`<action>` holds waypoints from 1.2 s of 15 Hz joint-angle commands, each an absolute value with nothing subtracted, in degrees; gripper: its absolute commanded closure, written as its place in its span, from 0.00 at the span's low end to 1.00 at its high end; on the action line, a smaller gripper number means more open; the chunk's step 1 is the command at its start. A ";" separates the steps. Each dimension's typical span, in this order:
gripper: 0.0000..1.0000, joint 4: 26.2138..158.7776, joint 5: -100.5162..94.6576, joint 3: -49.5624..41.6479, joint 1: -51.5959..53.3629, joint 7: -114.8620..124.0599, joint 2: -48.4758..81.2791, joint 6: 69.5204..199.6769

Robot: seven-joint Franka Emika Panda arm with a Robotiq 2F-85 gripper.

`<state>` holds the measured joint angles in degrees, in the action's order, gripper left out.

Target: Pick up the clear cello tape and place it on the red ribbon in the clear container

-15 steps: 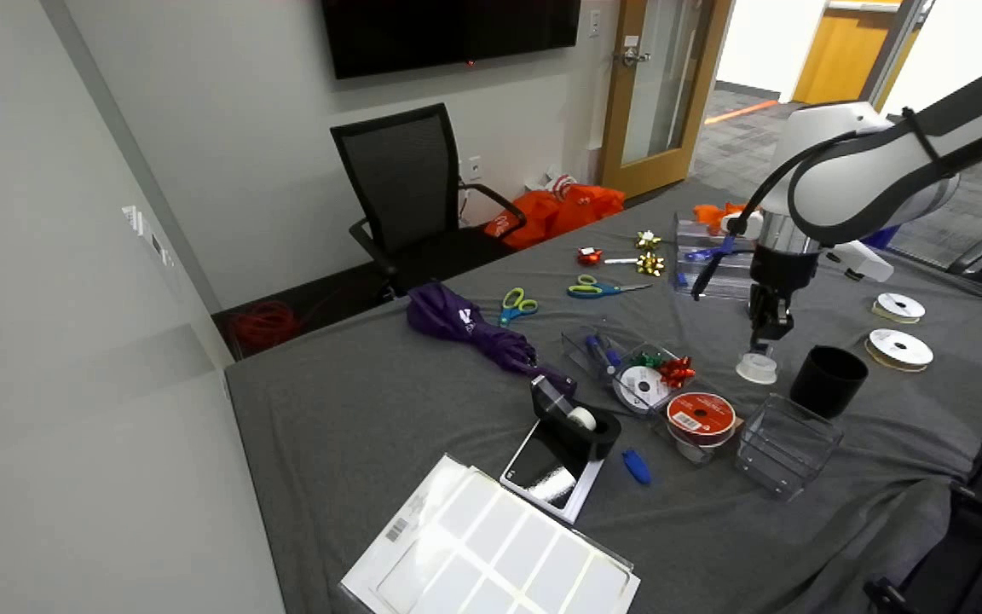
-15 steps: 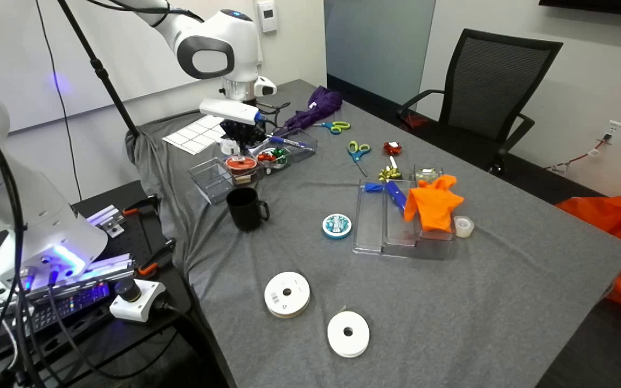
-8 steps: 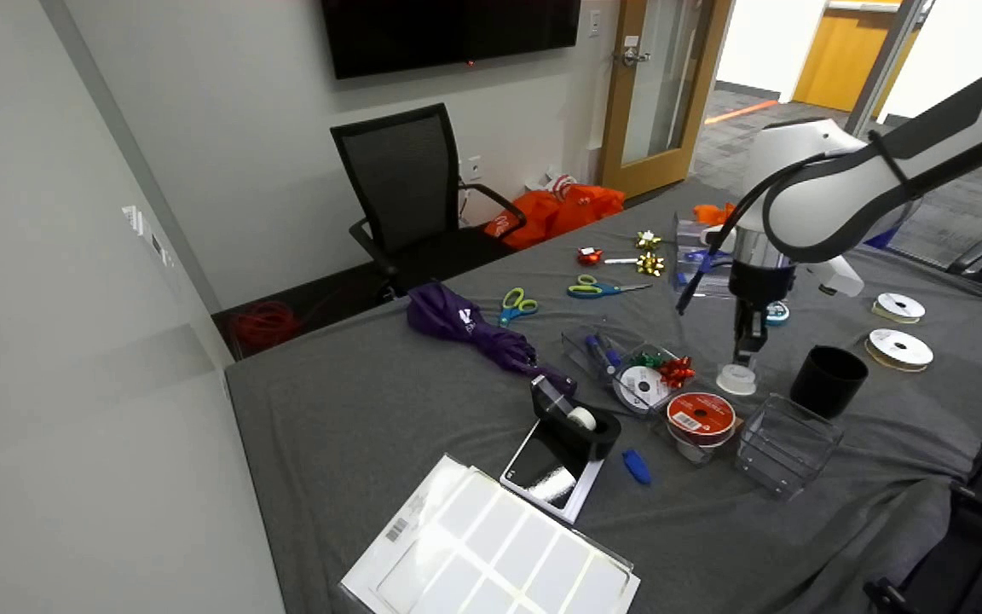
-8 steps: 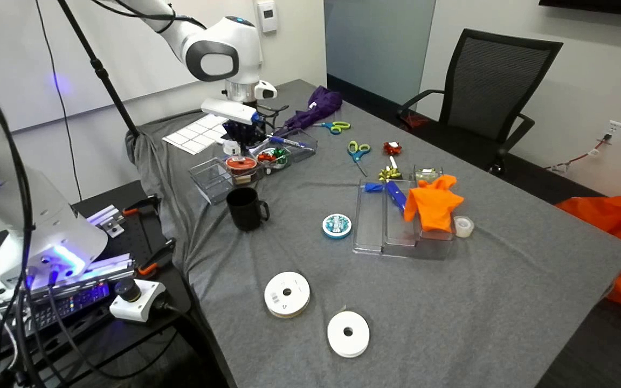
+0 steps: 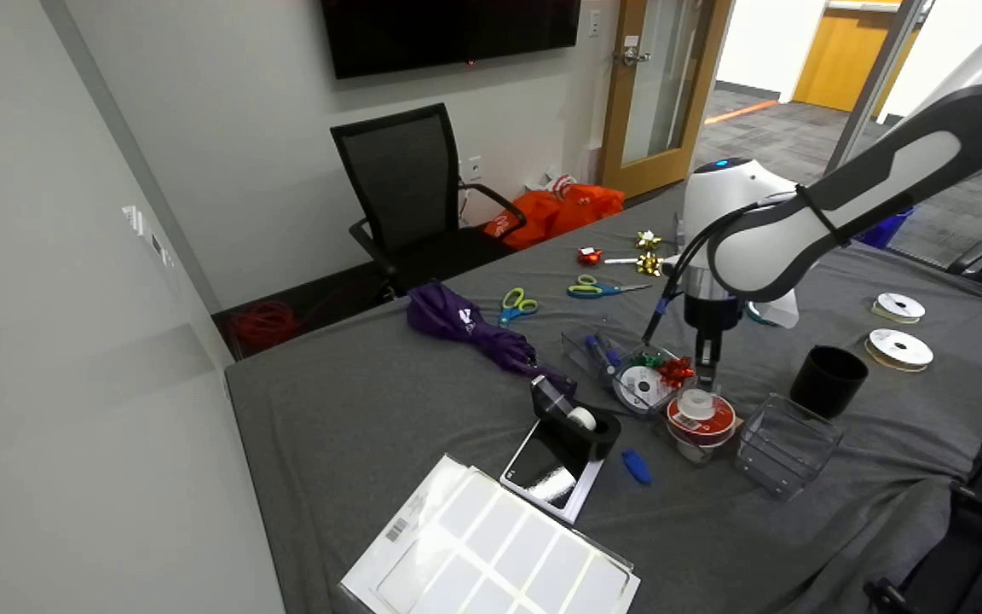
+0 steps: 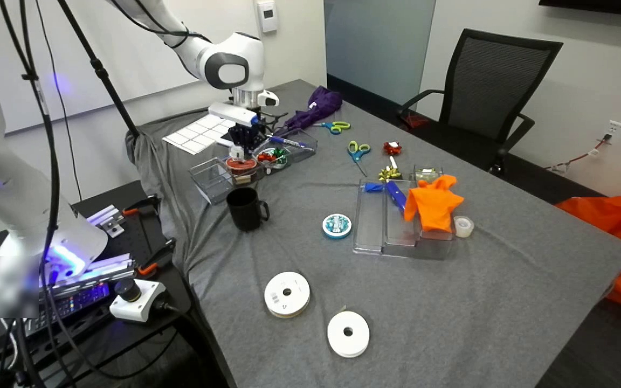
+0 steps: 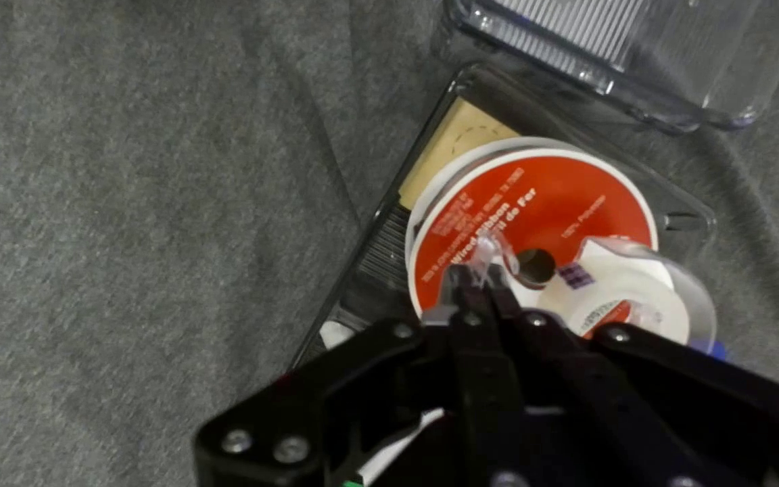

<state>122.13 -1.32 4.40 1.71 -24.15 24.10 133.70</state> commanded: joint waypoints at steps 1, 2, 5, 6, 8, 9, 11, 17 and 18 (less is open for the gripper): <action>0.67 118.17 -3.52 5.01 1.79 -22.77 26.94 128.39; 0.59 117.62 -3.70 5.15 1.75 -22.92 27.19 127.15; 0.38 116.75 -4.60 5.23 1.85 -22.90 27.54 124.74; 0.32 117.25 -4.84 5.28 1.71 -23.26 26.88 124.67; 0.17 119.09 -5.26 5.36 1.36 -23.93 25.17 126.57; 0.11 119.46 -5.37 5.39 1.29 -24.05 24.79 126.94; 0.01 121.55 -6.12 5.28 1.27 -24.25 22.80 129.32; 0.00 131.17 -16.26 3.42 1.90 -22.79 14.69 139.51; 0.00 133.05 -17.40 3.24 1.62 -23.04 13.06 141.28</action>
<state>125.62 -13.76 4.12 1.85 -23.39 19.25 135.76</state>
